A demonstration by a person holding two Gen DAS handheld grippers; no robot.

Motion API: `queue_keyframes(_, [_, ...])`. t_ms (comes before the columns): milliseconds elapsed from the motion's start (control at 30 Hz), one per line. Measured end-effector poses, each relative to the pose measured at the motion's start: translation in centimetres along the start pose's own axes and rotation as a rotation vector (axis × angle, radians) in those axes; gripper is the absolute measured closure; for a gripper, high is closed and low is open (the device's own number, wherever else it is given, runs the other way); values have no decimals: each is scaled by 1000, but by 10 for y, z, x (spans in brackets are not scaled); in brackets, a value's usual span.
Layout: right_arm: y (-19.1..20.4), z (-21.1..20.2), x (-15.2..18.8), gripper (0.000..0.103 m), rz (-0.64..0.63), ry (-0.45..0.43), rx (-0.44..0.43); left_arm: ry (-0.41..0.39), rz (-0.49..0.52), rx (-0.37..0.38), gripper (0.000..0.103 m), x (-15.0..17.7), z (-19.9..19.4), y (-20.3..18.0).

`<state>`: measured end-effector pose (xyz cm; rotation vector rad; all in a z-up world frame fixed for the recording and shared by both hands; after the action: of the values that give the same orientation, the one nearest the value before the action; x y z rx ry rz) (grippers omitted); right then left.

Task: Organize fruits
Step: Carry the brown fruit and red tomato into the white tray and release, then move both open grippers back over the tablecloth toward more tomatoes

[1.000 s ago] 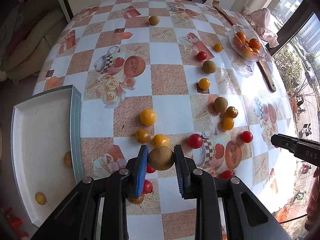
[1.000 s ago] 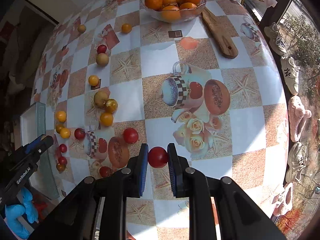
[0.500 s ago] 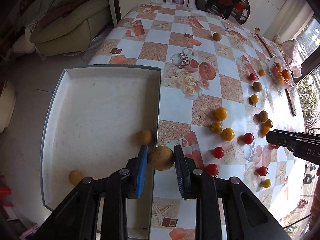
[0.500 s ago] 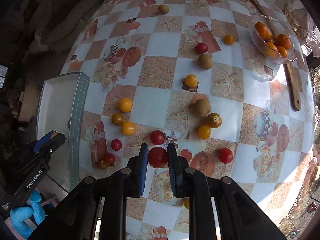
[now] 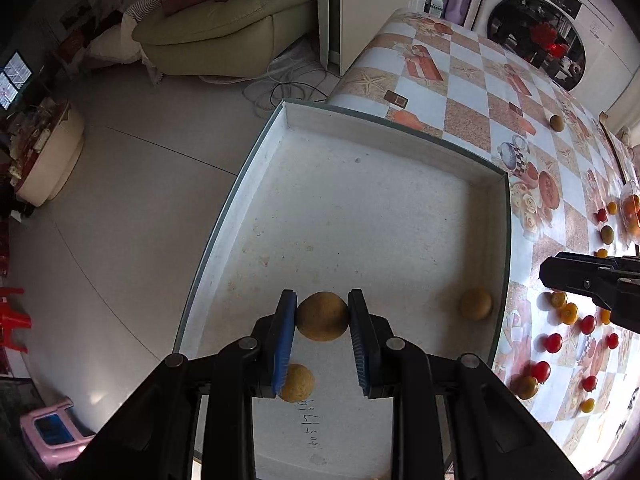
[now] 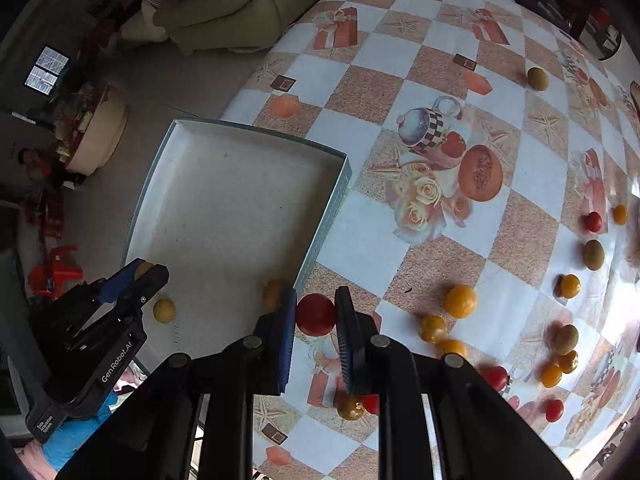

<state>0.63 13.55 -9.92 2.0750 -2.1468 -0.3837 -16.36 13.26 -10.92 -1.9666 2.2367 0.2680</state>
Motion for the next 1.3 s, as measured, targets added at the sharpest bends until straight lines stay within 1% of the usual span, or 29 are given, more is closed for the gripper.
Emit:
queue_keyframes(100, [15, 14, -14, 82, -24, 20, -8, 10, -11, -14, 75, -4, 9, 8])
queue_keyframes(267, [29, 36, -31, 82, -29, 50, -10, 29, -11, -28, 75, -9, 22, 11])
queue_keyframes(433, [32, 54, -43, 82, -30, 75, 5, 44, 5, -40, 75, -10, 32, 10])
queue_keyframes(733, [34, 79, -53, 81, -36, 122, 40, 67, 30, -29, 74, -10, 39, 6])
queue_keyframes(767, [35, 80, -54, 81, -41, 122, 44, 66, 36, -27, 66, -10, 40, 5])
queue_keyframes(800, [36, 80, -54, 81, -48, 124, 49, 59, 39, -33, 40, -10, 39, 4])
queue_keyframes(833, [38, 81, -54, 79, -58, 126, 53, 41, 40, -49, 29, -9, 37, 4])
queue_keyframes(867, [41, 82, -56, 77, -65, 128, 52, 16, 43, -59, 24, -8, 33, 4])
queue_keyframes(900, [42, 81, -56, 71, -67, 129, 44, 11, 49, -57, 24, -8, 32, 2])
queue_keyframes(933, [42, 81, -56, 54, -67, 130, 44, 17, 53, -52, 24, -7, 32, 1])
queue_keyframes(967, [42, 80, -57, 44, -66, 124, 42, 25, 55, -55, 24, -7, 32, 1])
queue_keyframes(1000, [42, 78, -57, 39, -60, 118, 36, 30, 55, -58, 24, -6, 32, 1])
queue_keyframes(1067, [43, 71, -57, 26, -46, 101, 19, 36, 46, -53, 24, -4, 31, 2])
queue_keyframes(1133, [42, 63, -57, 19, -32, 78, 0, 45, 40, -55, 24, -1, 29, 1])
queue_keyframes(1300, [29, 37, -47, 17, 27, 29, -36, 62, 66, -66, 24, 12, 23, -8])
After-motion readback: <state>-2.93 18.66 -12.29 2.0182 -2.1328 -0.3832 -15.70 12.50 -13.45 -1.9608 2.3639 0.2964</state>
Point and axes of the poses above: each gripper's, at about its wrist camera, not at the fingertips, and z roughly the way its jaws point, y to its left, x to its underside, the point moved 2 cm from there along z, roughly the way its jaws point, and after that the axes turned 4 degrees about y, right-handed, at the moved point
